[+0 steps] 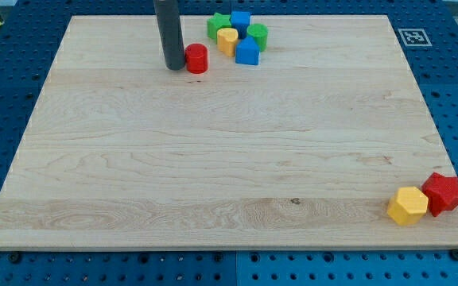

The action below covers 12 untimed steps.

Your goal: Move red circle on left to yellow heart

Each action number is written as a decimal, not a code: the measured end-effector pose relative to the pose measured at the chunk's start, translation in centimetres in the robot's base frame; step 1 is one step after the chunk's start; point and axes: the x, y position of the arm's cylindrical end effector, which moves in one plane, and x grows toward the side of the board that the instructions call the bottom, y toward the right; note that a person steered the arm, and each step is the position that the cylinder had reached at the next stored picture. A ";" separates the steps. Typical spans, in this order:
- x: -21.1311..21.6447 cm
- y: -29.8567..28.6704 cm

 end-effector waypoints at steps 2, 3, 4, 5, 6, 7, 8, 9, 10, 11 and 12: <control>1.4 -1.5; 3.7 -2.2; 3.3 2.2; 2.7 4.1; 1.9 3.8; -0.1 3.7; -0.3 3.2; -0.5 1.4; -0.9 1.4; -1.6 0.4; -3.8 1.0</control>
